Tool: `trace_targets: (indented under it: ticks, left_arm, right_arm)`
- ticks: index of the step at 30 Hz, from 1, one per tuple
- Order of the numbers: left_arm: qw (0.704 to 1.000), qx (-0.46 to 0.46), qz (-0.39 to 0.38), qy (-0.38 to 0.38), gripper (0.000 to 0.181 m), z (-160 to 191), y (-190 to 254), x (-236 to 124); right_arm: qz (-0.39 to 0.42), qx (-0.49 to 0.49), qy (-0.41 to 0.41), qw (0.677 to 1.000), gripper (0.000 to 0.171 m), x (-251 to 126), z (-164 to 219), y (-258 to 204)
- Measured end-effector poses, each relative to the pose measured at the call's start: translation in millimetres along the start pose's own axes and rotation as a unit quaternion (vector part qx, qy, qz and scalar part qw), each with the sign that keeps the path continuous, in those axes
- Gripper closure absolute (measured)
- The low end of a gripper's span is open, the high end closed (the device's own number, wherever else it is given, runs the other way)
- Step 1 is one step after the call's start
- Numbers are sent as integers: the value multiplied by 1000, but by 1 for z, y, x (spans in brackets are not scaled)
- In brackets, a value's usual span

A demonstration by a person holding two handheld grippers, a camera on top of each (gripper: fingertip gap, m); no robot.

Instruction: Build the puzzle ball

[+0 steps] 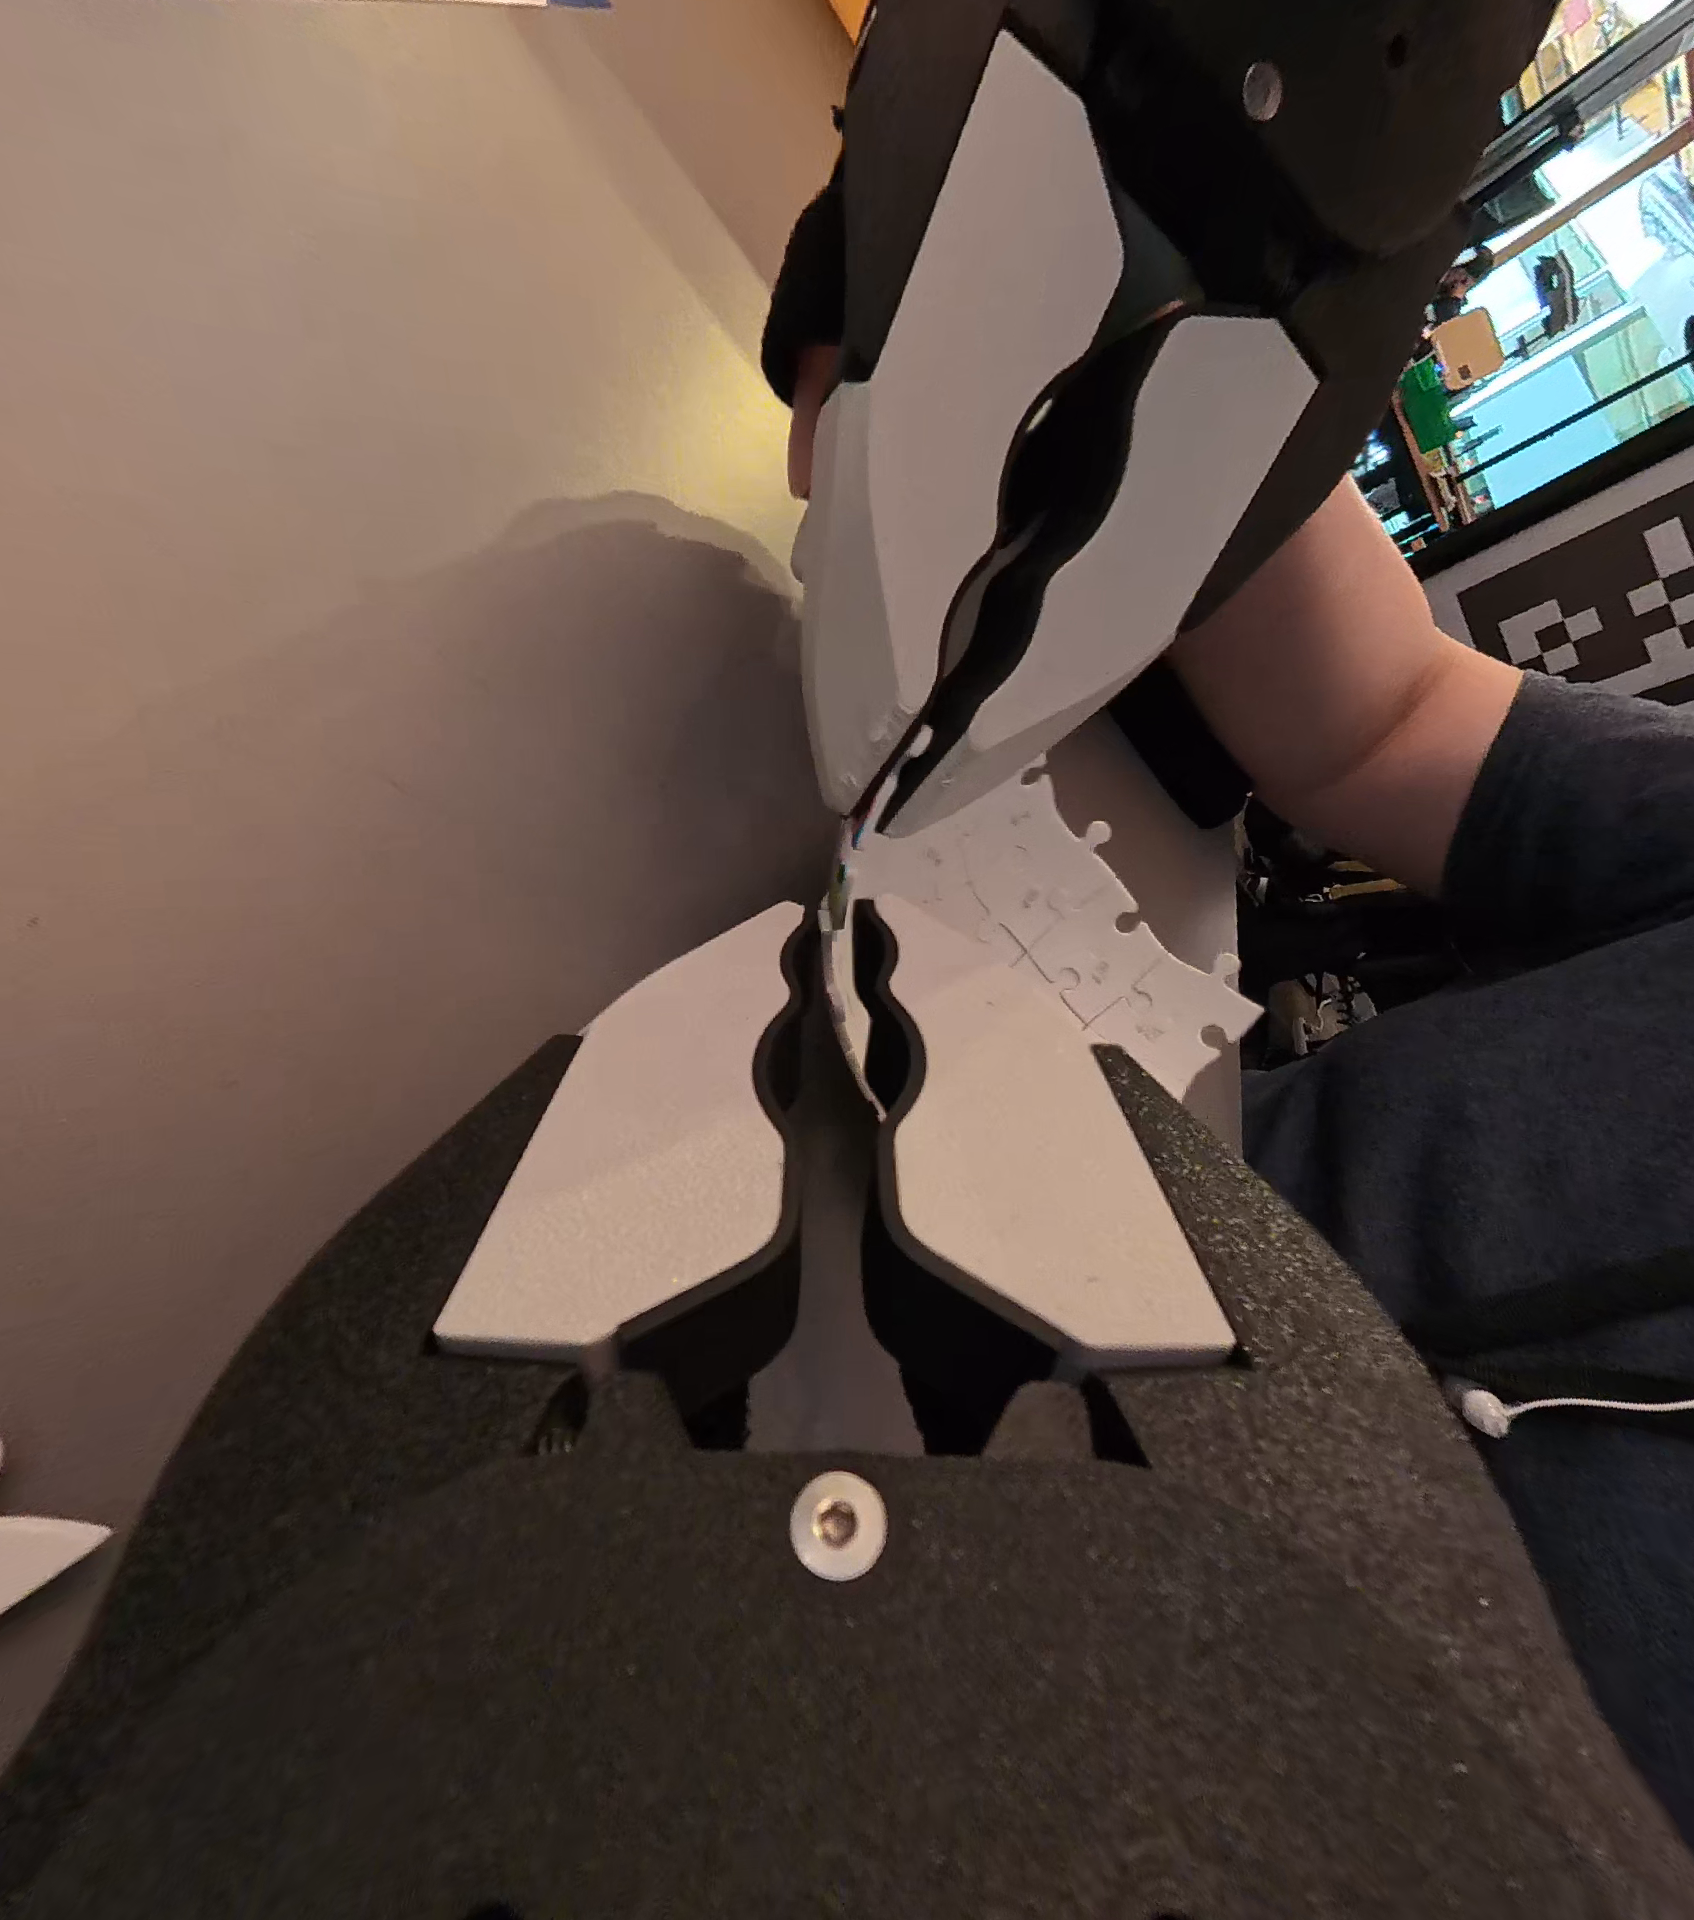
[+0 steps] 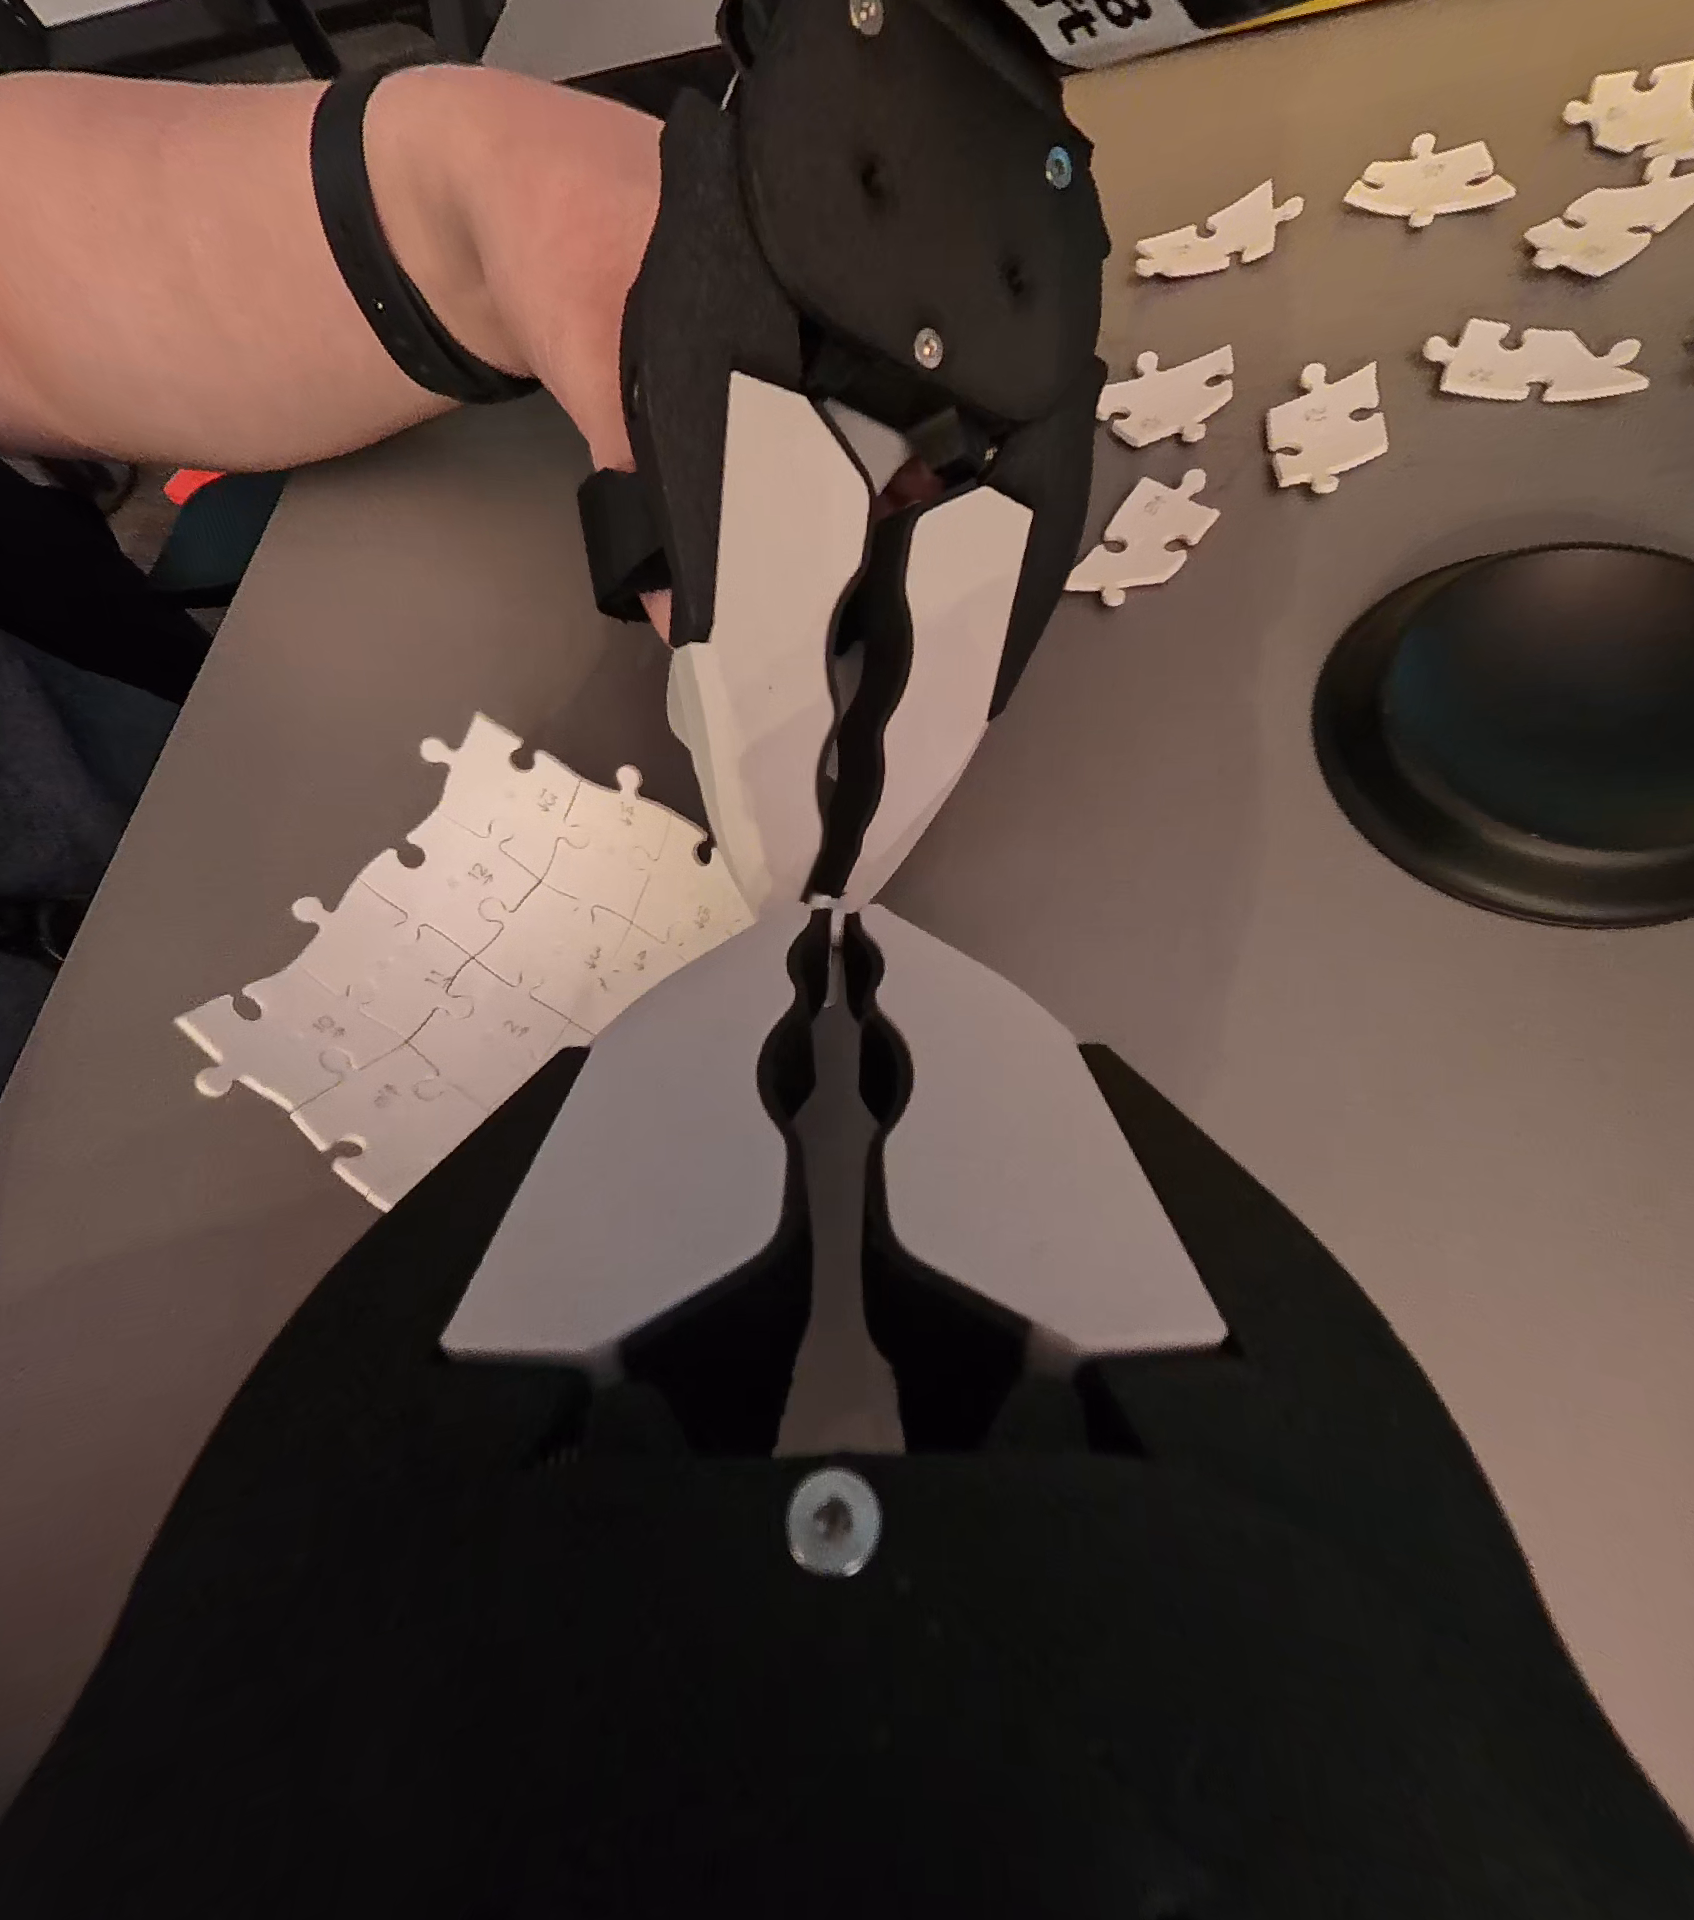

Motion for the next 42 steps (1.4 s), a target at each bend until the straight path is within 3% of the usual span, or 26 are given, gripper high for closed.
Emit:
trace_targets:
  ticks: [13,17,21,27,42]
  left_arm:
    - [1000,16,-11,-8,179,2,0,1]
    - [1000,27,-14,1,179,1,2,0]
    - [999,33,-19,1,179,2,3,0]
    - [999,38,-20,4,179,2,3,-1]
    - [999,41,-17,0,179,3,3,-2]
  right_arm:
    - [28,-32,18,999,163,3,2,3]
    - [52,31,44,997,141,-6,3,9]
    - [-1,109,26,994,145,-7,13,-2]
    - [-60,150,-31,986,151,15,22,-9]
    - [-88,178,-35,979,165,21,20,-8]
Point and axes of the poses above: each gripper's, where its closed fingertips meet, x out along the fingers, z out of its underside, y = z × x across the jaws, the point moved 4 cm from there along -x, back along the fingers, and after that the axes turned 3 degrees about z, right-handed, at the moved point
